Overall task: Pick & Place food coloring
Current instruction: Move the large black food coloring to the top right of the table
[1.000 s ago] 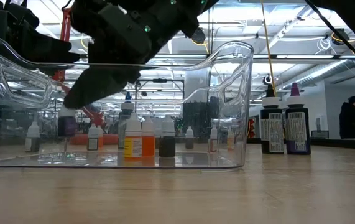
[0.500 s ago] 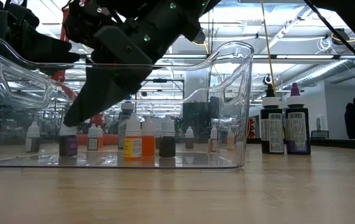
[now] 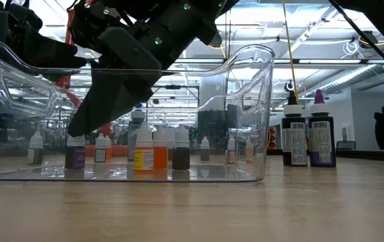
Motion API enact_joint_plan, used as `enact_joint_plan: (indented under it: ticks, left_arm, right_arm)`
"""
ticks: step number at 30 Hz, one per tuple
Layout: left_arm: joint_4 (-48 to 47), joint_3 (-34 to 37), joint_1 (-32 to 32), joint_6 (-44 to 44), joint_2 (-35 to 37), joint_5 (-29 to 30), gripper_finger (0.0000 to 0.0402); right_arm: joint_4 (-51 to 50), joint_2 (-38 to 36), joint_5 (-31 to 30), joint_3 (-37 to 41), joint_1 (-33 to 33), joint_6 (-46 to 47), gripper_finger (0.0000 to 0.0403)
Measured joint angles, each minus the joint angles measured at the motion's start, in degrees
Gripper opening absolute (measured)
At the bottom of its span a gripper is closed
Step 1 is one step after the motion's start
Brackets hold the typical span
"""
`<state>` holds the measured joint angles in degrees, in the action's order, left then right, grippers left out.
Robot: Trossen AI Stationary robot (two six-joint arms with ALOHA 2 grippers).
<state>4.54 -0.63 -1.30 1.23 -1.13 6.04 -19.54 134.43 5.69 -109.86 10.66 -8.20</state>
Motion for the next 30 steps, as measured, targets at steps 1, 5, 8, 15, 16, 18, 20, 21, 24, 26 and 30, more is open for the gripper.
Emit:
enact_joint_plan:
  ticks: [1,5,8,15,16,18,20,21,24,26,30]
  left_arm:
    - [0.0,0.0,0.0,0.0,0.0,0.0,0.0257]
    - [0.0,0.0,0.0,0.0,0.0,0.0,0.0257]
    - [0.0,0.0,0.0,0.0,0.0,0.0,0.0258]
    - [0.0,0.0,0.0,0.0,0.0,0.0,0.0257]
    - [0.0,0.0,0.0,0.0,0.0,0.0,0.0257]
    - [0.0,0.0,0.0,0.0,0.0,0.0,0.0257]
    - [0.0,0.0,0.0,0.0,0.0,0.0,0.0257]
    - [0.0,0.0,0.0,0.0,0.0,0.0,0.0257]
    - [0.0,0.0,0.0,0.0,0.0,0.0,0.0257]
    - [0.0,0.0,0.0,0.0,0.0,0.0,0.0257]
    - [0.0,0.0,0.0,0.0,0.0,0.0,0.0257]
  right_arm:
    - [0.0,0.0,0.0,0.0,0.0,0.1,0.0167]
    - [-0.8,-1.3,0.2,0.1,0.1,0.6,0.0174]
    - [-3.3,-4.5,0.2,0.2,0.2,0.6,0.0172]
    - [-19.0,-16.4,-0.8,0.1,0.2,0.2,0.0164]
    - [-22.1,-18.3,-2.5,0.1,0.1,0.3,0.0164]
    - [-28.6,-22.0,-7.4,0.0,-0.3,1.4,0.0164]
    - [-35.7,-25.3,-13.5,0.0,-0.7,2.6,0.0164]
    - [-39.0,-26.8,-16.5,0.0,-0.9,3.4,0.0163]
    - [-49.1,-30.3,-25.4,0.2,-1.7,5.7,0.0162]
    - [-52.0,-32.8,-29.5,2.8,-2.4,7.4,0.0162]
    - [-46.9,-39.1,-29.5,15.6,-5.6,7.9,0.0161]
